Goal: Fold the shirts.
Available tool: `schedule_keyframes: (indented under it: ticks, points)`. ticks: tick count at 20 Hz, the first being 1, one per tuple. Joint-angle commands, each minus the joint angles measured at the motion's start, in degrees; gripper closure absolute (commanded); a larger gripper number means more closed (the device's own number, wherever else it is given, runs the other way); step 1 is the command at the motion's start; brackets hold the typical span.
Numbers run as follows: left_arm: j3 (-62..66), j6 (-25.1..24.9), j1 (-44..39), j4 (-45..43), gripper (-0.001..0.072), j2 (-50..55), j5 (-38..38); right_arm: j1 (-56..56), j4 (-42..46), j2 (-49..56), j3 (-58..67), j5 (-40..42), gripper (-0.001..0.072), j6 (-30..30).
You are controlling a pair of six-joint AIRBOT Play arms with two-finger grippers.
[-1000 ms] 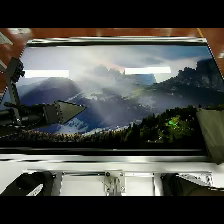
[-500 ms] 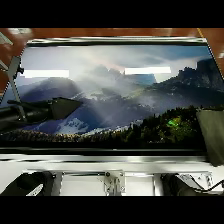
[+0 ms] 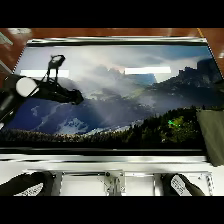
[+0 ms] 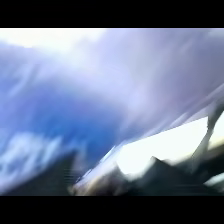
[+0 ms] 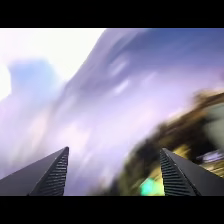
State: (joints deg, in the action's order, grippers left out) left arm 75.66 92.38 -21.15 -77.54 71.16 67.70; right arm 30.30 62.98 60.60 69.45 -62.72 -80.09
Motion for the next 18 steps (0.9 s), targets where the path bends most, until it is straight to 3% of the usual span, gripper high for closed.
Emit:
schedule_keyframes:
  ticks: [1,5,15,18]
  points:
    - [10.2,-0.2,0.5,-8.6,0.0014,10.7,16.0,-18.6,15.6,2.3,0.5,-3.6,0.0014,-9.3]
    - [10.6,-0.2,0.4,-8.9,0.0015,10.9,11.0,-22.4,16.9,3.5,0.5,-10.0,0.0015,-10.8]
    - [10.6,-2.1,0.5,-9.1,0.0015,11.0,11.2,-22.3,16.8,3.5,0.5,-9.1,0.0015,-10.8]
    - [9.2,-0.2,0.5,-9.1,0.0014,10.8,11.1,-22.3,16.8,3.5,0.5,-9.1,0.0016,-10.8]
